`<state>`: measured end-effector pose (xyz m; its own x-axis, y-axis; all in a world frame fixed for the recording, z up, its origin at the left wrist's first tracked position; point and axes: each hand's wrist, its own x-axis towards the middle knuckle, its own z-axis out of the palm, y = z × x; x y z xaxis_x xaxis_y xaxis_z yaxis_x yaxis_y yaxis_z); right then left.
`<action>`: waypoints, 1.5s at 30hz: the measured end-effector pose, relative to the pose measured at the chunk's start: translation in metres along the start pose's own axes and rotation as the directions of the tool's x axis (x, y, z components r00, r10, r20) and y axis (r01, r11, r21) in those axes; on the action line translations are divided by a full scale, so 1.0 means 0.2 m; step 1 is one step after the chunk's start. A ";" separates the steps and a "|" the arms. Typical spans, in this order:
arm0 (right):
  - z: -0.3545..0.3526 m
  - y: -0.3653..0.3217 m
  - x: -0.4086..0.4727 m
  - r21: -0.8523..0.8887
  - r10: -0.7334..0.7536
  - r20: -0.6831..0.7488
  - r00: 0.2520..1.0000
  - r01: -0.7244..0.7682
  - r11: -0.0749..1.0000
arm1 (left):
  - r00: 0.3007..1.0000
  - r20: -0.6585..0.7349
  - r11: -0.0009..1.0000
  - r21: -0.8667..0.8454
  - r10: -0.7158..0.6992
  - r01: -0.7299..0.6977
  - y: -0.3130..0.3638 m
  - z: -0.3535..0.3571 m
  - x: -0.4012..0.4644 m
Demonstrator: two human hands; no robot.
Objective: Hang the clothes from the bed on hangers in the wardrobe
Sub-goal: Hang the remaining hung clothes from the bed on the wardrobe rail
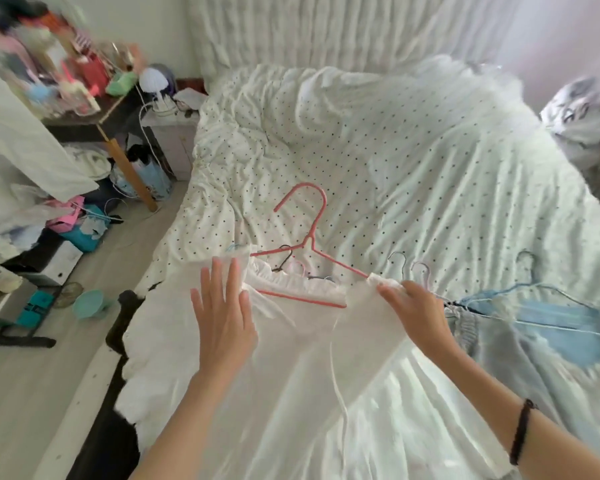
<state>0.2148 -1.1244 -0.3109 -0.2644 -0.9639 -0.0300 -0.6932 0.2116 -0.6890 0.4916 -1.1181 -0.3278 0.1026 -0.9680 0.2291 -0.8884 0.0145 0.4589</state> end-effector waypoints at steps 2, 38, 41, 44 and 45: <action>-0.26 0.06 -0.13 0.000 -0.016 -0.090 0.996 0.016 1.000 | 0.993 -0.013 0.994 0.007 0.113 -0.113 0.20 -0.09 0.02; -2.58 1.34 -4.15 0.110 0.176 -0.984 -0.004 -0.796 0.595 | 0.078 -0.110 -0.046 -0.819 0.991 -0.572 3.40 -0.31 -3.19; -2.50 1.28 -4.40 0.225 0.251 -0.962 -0.111 -0.842 0.490 | -0.102 -0.078 -0.118 -0.870 0.992 -0.479 3.42 -0.29 -3.45; -2.38 1.17 -4.56 0.331 0.317 -0.924 -0.213 -0.861 0.387 | -0.275 -0.072 -0.182 -0.898 0.959 -0.400 3.43 -0.25 -3.66; -2.34 1.13 -4.60 0.359 0.326 -0.912 -0.248 -0.867 0.345 | -0.329 -0.087 -0.214 -0.902 0.940 -0.375 3.44 -0.24 -3.73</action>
<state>-0.0115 -0.1147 -0.1000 -0.7724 0.4551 0.4431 0.2305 0.8509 -0.4721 -0.1742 -0.3739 -0.1418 -0.8303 0.3537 0.4307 0.5556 0.5857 0.5902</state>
